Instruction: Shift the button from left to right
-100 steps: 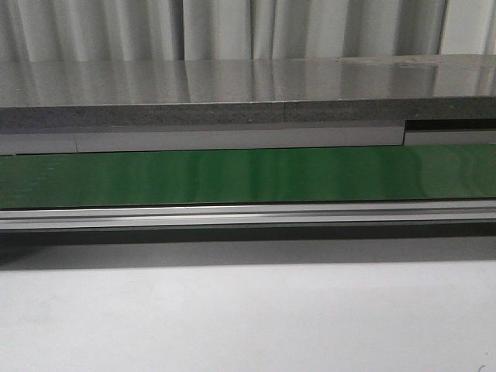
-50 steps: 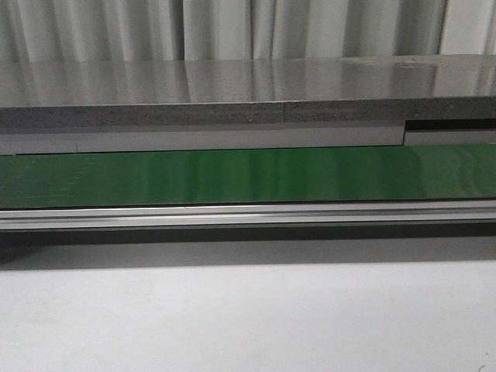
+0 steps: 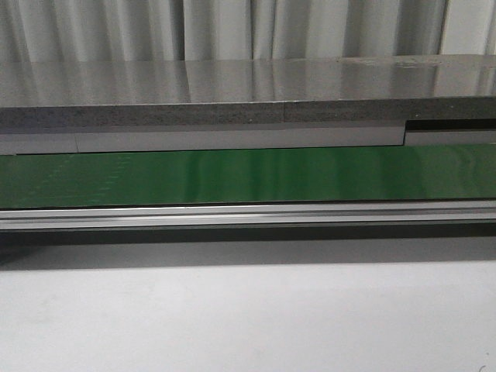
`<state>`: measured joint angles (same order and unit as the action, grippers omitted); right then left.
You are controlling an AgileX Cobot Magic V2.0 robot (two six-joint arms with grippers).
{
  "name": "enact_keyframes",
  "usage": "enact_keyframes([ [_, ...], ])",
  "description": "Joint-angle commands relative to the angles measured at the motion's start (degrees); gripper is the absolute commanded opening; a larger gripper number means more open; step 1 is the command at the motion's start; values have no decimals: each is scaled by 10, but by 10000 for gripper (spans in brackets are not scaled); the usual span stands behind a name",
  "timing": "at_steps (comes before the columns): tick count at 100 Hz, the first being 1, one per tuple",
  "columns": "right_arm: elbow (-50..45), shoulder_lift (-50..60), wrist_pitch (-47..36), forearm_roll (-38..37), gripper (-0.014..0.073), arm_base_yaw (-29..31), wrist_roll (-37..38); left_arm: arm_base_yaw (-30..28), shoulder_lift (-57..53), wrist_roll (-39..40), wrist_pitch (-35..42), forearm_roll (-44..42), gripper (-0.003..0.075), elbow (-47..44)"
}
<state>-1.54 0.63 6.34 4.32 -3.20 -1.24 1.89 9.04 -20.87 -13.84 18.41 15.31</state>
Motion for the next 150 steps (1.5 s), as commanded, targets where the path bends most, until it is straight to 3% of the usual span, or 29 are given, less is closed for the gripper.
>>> enact_keyframes([
  [1,9,10,-51,-4,-67,-2,-1,4,7,30,54,-39,-20,14],
  [14,9,10,-51,-4,-67,-2,-1,4,6,205,60,-194,-21,2],
  [22,9,10,-51,-4,-67,-2,-1,4,-1,263,66,-254,-20,-16],
  [61,9,10,-51,-4,-67,-2,-1,4,-111,265,104,-255,-21,-131],
  [81,9,10,-51,-4,-67,-2,-1,4,-110,292,162,-252,-21,-180],
  [150,9,10,-51,-4,-67,-2,-1,4,-110,292,157,-252,-21,-180],
])
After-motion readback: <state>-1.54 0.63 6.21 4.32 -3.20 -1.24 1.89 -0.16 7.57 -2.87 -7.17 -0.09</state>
